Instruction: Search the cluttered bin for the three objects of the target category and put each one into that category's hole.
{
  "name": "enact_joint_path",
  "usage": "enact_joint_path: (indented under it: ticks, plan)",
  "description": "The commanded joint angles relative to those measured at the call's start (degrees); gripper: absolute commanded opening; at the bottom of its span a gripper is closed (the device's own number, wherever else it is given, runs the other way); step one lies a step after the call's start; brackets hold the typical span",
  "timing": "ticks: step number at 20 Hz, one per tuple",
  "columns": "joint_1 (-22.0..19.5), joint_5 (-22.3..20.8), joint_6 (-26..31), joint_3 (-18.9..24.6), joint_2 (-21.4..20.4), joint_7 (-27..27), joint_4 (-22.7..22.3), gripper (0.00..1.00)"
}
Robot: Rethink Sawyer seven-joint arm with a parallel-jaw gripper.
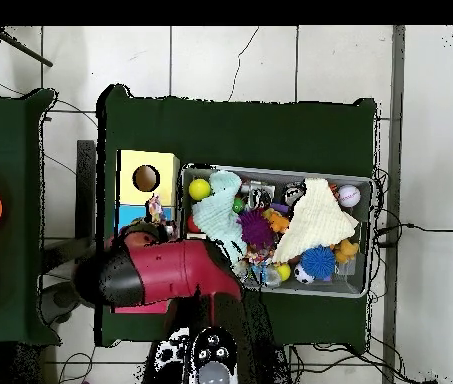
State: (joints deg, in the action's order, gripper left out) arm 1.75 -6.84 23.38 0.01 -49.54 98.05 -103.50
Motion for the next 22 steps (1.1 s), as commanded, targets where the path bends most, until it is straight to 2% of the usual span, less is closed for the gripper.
enact_joint_path:
  ticks: [1,6,10,14,22]
  plan:
    - [2.90,4.18,8.36,-4.27,0.92,15.62,7.00,0.00]
    - [4.89,5.46,6.37,-5.90,3.95,16.17,8.93,0.00]
    - [5.58,5.90,1.99,-6.91,6.46,15.80,9.21,0.00]
    - [5.54,5.83,-2.12,-7.45,8.33,14.70,8.43,0.00]
    - [4.81,6.21,-4.66,-7.74,9.99,12.71,8.90,0.00]
